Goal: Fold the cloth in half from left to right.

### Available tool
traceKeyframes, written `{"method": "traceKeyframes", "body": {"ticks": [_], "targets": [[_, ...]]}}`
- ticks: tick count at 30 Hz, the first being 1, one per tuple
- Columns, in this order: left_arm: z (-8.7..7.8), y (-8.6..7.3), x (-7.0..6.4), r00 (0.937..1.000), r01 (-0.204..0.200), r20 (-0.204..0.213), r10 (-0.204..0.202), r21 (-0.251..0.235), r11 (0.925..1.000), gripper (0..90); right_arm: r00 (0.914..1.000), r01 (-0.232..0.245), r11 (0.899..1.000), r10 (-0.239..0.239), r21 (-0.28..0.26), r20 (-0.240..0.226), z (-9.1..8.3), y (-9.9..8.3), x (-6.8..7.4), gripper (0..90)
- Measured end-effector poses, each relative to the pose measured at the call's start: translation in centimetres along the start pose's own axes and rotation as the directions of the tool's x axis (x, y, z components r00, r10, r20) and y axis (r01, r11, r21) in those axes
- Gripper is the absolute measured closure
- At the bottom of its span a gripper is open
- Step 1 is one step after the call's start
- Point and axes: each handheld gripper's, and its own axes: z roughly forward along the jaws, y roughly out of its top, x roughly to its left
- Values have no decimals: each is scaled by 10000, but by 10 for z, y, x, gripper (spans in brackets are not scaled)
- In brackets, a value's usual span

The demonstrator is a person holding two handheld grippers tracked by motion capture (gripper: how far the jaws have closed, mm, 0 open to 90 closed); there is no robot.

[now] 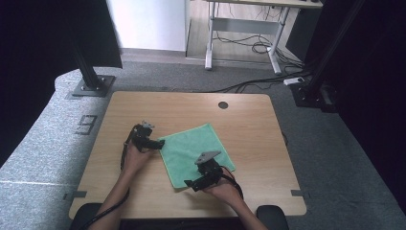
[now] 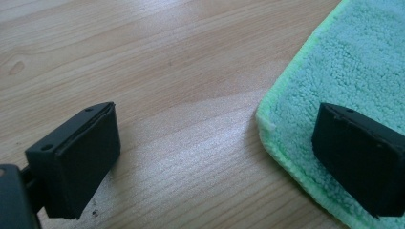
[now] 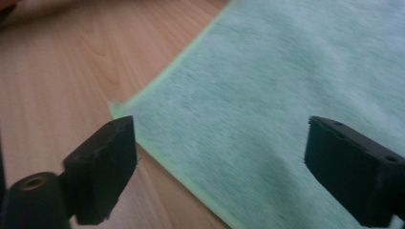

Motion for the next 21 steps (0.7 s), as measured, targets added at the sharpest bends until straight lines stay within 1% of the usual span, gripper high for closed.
{"method": "traceKeyframes", "body": {"ticks": [2,6,11,13,15,16,17,19,20,21], "targets": [[0,0,0,10000,-2,0,2,0,10000,29,9999,73,10000,-73,24,-116,3,3,4,138],[0,0,0,10000,15,3,-15,-10,10000,29,9983,383,9990,-373,212,-449,13,10,15,177],[0,0,0,10000,18,7,-18,7,10000,29,9926,844,9954,-799,460,-911,26,17,31,253],[0,0,0,10000,17,7,-17,8,10000,29,9900,1000,9931,-933,606,-1054,30,19,36,328],[0,0,0,10000,6,17,-6,6,10000,29,9864,1286,9888,-1196,760,-1125,34,20,43,389],[0,0,0,10000,-2,24,2,9,10000,29,9853,1413,9863,-1318,852,-1091,36,20,45,441],[0,0,0,10000,-17,35,17,10,10000,29,9841,1517,9841,-1417,921,-1071,37,20,47,466],[0,0,1,10000,-34,52,34,5,10000,30,9816,1750,9788,-1650,1065,-958,41,18,50,568],[0,0,1,10000,-41,54,41,2,10000,31,9799,1877,9752,-1778,1170,-899,43,17,50,604],[-1,-1,1,10000,-59,71,59,-2,10000,31,9802,1913,9735,-1828,1256,-764,44,16,51,633]]}}
